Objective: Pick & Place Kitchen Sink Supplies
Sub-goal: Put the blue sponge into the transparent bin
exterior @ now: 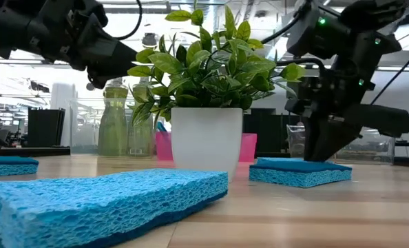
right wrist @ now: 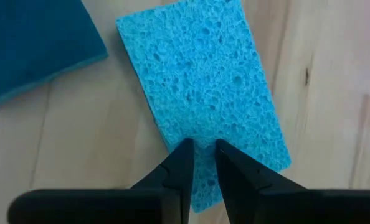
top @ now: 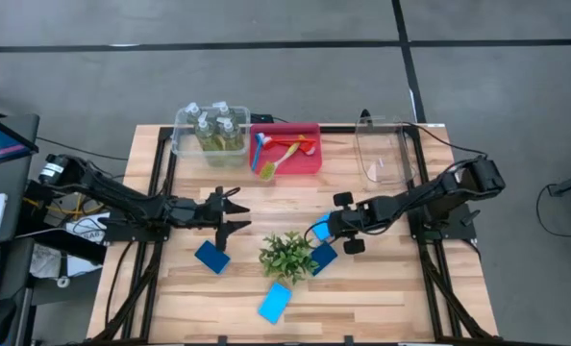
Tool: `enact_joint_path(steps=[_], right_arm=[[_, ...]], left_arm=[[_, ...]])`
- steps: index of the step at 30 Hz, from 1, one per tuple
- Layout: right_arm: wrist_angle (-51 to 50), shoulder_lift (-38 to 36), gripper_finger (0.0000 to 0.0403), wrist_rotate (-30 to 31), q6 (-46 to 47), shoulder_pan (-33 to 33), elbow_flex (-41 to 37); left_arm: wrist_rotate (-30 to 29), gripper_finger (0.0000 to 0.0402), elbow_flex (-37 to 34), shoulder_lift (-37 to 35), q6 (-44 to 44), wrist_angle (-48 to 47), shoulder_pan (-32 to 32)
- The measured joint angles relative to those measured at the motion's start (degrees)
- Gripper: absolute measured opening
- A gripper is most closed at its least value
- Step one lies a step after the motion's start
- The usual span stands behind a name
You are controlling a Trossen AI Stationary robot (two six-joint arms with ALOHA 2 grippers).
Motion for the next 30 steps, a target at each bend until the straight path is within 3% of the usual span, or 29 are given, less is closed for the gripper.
enact_joint_path(steps=[8, 13, 22, 30], right_arm=[[1.8, 7.9, 0.0061, -0.3, -3.4, -1.6, 0.1], [1.2, 8.6, 0.0021, -0.7, -4.9, -2.8, 0.2], [-2.1, 1.6, 0.0002, 0.3, -5.8, -3.3, -0.1], [-8.1, -8.0, 0.0000, 8.7, -1.4, 0.1, -0.3]], left_arm=[[0.0, 0.0185, -1.3, 0.0, 0.0, 2.4, 0.0], [0.0, 0.0185, -1.3, 0.0, 0.0, 2.6, 0.0], [0.0, 0.0185, -1.3, 0.0, 0.1, 2.6, 0.0], [0.0, 0.0185, -1.3, 0.0, 0.2, 2.6, 0.0]])
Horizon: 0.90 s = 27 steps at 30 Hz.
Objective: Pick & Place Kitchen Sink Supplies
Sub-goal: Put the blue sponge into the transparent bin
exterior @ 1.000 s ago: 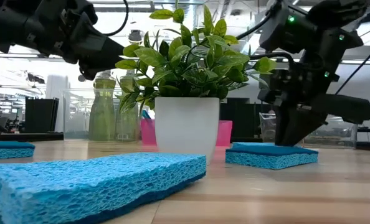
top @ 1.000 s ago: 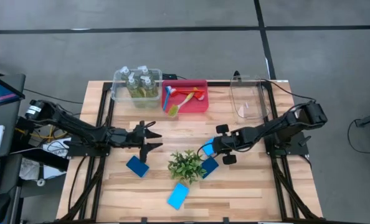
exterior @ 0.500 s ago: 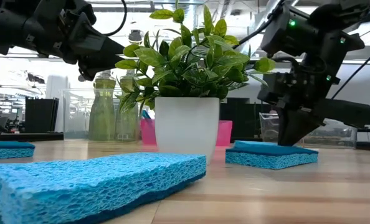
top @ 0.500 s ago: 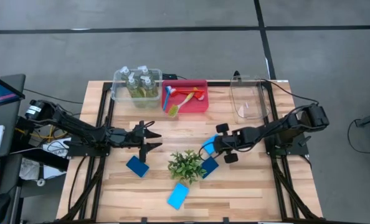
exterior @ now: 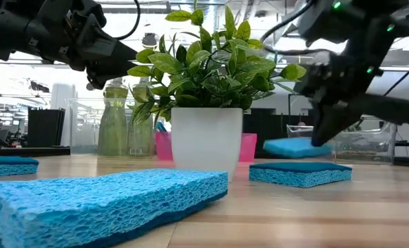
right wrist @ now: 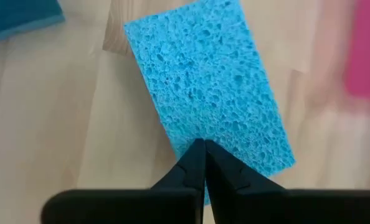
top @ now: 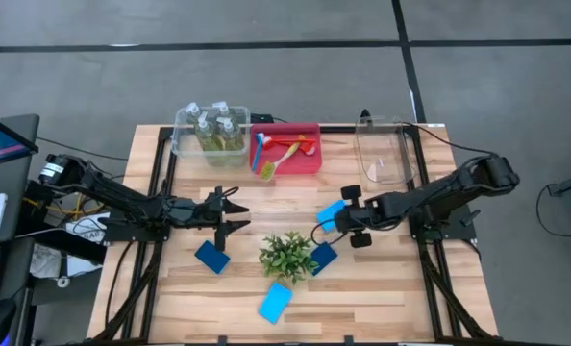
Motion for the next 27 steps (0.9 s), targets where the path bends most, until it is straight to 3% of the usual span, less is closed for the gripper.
enact_joint_path(steps=[14, 22, 27], right_arm=[[-2.9, -4.2, 0.0000, 10.2, 1.6, 6.8, 0.0], [-1.2, -4.3, 0.0002, 9.8, 6.5, 7.2, 0.1], [1.7, -4.2, 0.0032, 7.9, 9.5, 7.1, 0.2]], left_arm=[[0.0, 0.0186, 0.0, 0.0, 0.0, 0.0, 0.0], [0.0, 0.0186, 0.0, 0.0, 0.0, 0.0, 0.0], [0.0, 0.0186, 0.0, 0.0, 0.0, 0.0, 0.0]])
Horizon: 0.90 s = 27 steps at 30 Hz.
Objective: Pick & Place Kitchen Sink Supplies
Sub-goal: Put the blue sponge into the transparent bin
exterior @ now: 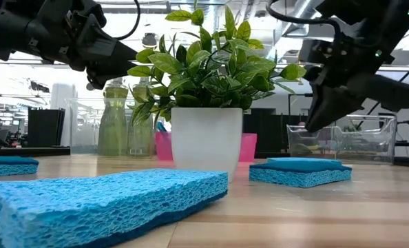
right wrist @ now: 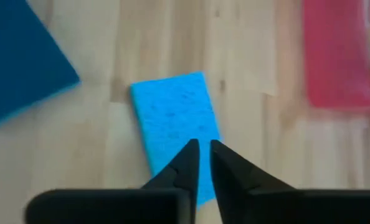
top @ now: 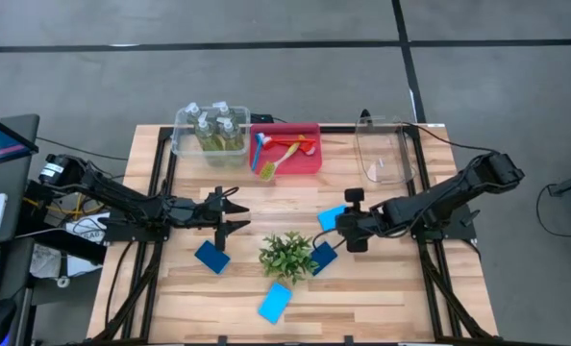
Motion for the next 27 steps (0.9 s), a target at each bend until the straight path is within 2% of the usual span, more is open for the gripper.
enact_joint_path(steps=[6, 11, 15, 20, 27], right_arm=[[0.5, 0.6, 0.0099, -6.6, 4.3, -0.6, 0.0], [0.5, 0.6, 0.0155, -6.8, 4.8, -1.7, 0.0], [0.3, 0.6, 0.0183, -6.8, 4.7, -2.3, 0.0], [0.3, 0.6, 0.0187, -8.3, 4.2, -2.3, 0.0], [0.2, 3.6, 0.0157, -8.5, 3.7, -2.3, 0.0]], left_arm=[[0.0, 0.0186, 0.0, 0.0, -0.2, 0.0, 0.0], [0.0, 0.0186, 0.0, 0.0, -0.2, 0.0, 0.0], [0.0, 0.0186, 0.0, 0.0, -0.2, 0.0, 0.0], [0.0, 0.0186, 0.0, 0.0, -0.2, 0.0, 0.0], [0.0, 0.0186, 0.0, 0.0, -0.2, 0.0, 0.0]])
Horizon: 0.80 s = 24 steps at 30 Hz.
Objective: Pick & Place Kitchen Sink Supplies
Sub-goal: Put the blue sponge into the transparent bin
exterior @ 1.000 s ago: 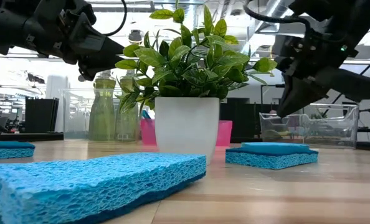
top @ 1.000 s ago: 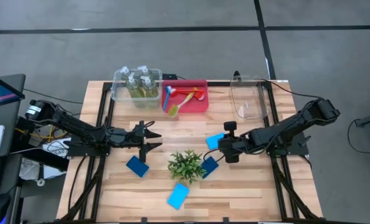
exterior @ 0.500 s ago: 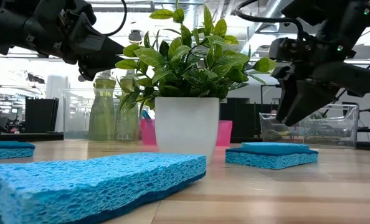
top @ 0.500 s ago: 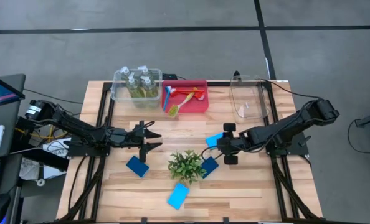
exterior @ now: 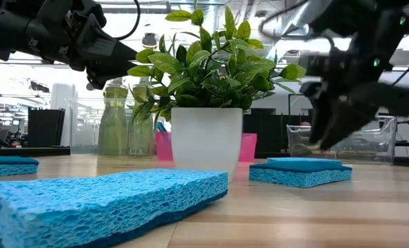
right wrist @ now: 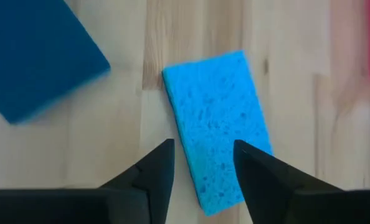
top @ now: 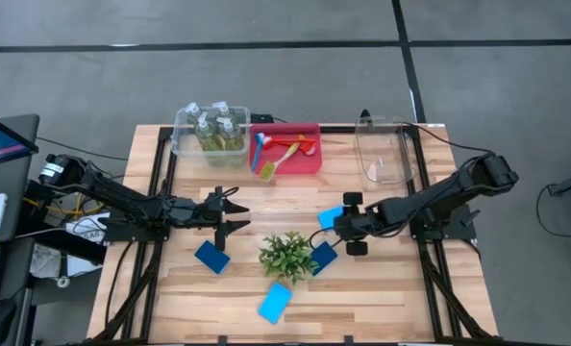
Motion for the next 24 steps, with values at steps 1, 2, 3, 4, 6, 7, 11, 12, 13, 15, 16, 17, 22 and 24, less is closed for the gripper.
enact_joint_path(steps=[1, 2, 3, 4, 6, 7, 11, 12, 13, 15, 16, 17, 22, 24], right_arm=[[0.0, 1.1, 0.0153, 0.0, -0.2, -0.2, 0.0], [0.1, 2.4, 0.0149, 0.0, -0.2, -0.4, 0.0], [0.1, 3.7, 0.0145, 0.0, -0.3, -0.8, 0.0], [0.1, 5.0, 0.0141, 0.0, -1.0, -1.1, 0.0], [0.5, 7.9, 0.0134, 0.1, -1.7, -2.1, 0.0], [0.8, 9.1, 0.0131, 0.1, -1.9, -2.7, 0.3], [1.7, 13.6, 0.0112, -0.7, -4.4, -4.4, 0.4], [1.8, 14.3, 0.0105, -1.0, -4.6, -4.7, 0.4], [1.8, 14.8, 0.0096, -1.4, -5.0, -5.0, 0.3], [1.7, 15.2, 0.0075, -2.1, -5.9, -5.3, 0.3], [1.4, 15.0, 0.0064, -2.4, -6.2, -5.4, 0.3], [1.2, 14.6, 0.0052, -2.4, -6.5, -5.4, 0.3], [-0.8, 10.1, 0.0006, -0.9, -7.7, -5.6, 0.0], [-1.5, 7.8, 0.0011, 0.8, -7.7, -5.6, -0.1]], left_arm=[[0.0, 0.0186, 0.0, 0.0, 0.0, 0.0, 0.0], [0.0, 0.0186, 0.0, 0.0, 0.0, 0.0, 0.0], [0.0, 0.0186, 0.0, 0.0, 0.0, 0.0, 0.0], [0.0, 0.0186, 0.0, 0.0, 0.0, 0.0, 0.0], [0.0, 0.0186, 0.0, 0.0, 0.0, 0.0, 0.0], [0.0, 0.0186, 0.0, 0.0, 0.0, 0.0, 0.0], [0.0, 0.0186, 0.0, 0.0, 0.0, 0.0, 0.0], [0.0, 0.0186, 0.0, 0.0, 0.0, 0.0, 0.0], [0.0, 0.0186, 0.0, 0.0, 0.0, 0.0, 0.0], [0.0, 0.0186, 0.0, 0.0, 0.0, 0.0, 0.0], [0.0, 0.0186, 0.0, 0.0, 0.0, 0.0, 0.0], [0.0, 0.0186, 0.0, 0.0, 0.0, 0.0, 0.0], [0.0, 0.0186, 0.0, 0.0, 0.0, 0.0, 0.0], [0.0, 0.0186, 0.0, 0.0, 0.0, 0.0, 0.0]])
